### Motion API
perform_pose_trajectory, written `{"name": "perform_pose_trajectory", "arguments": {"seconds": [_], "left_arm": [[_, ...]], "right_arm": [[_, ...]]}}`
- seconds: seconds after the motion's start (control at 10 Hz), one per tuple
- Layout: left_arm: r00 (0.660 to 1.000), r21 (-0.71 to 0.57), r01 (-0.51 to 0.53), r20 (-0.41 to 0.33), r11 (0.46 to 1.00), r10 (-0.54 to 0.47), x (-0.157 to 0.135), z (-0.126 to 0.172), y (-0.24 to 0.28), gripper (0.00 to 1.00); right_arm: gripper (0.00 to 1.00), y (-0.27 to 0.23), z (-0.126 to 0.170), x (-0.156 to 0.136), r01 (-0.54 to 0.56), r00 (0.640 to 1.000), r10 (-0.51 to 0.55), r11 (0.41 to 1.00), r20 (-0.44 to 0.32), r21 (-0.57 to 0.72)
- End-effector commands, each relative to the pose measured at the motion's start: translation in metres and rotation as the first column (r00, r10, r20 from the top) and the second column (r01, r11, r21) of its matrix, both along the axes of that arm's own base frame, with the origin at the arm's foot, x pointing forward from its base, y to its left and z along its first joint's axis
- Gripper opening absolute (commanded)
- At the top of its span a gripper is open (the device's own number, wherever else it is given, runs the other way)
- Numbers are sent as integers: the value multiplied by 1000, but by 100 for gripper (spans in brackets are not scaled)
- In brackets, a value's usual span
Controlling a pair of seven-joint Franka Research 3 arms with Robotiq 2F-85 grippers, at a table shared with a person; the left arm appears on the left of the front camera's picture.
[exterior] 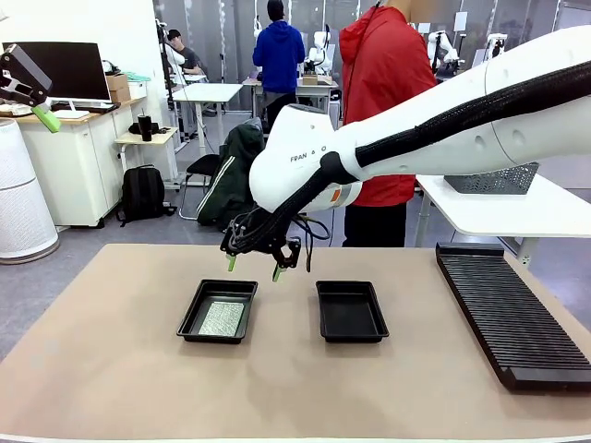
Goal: Inspect and transfer BCBs to ESD trays.
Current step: Pick up the Blank PCB from the PCB Rack and place it in the left ESD tray, then pick up the ESD tray and place it on the left side of the table.
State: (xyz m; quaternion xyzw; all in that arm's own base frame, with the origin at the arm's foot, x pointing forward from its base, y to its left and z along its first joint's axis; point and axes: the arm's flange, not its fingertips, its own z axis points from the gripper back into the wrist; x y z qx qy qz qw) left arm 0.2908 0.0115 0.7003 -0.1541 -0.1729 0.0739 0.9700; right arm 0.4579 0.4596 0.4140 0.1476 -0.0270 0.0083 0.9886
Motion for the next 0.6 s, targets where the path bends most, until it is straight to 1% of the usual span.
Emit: {"name": "perform_pose_trajectory", "arguments": {"seconds": [0.0,0.5], "left_arm": [[1000,-5,-2,-2,1000,2,0,-2,0,100],[1000,-5,-2,-2,1000,2,0,-2,0,100]], "right_arm": [[100,-2,-2,-3,-7,1000,7,1000,11,2],[100,-2,-2,-3,-7,1000,7,1000,11,2]]}}
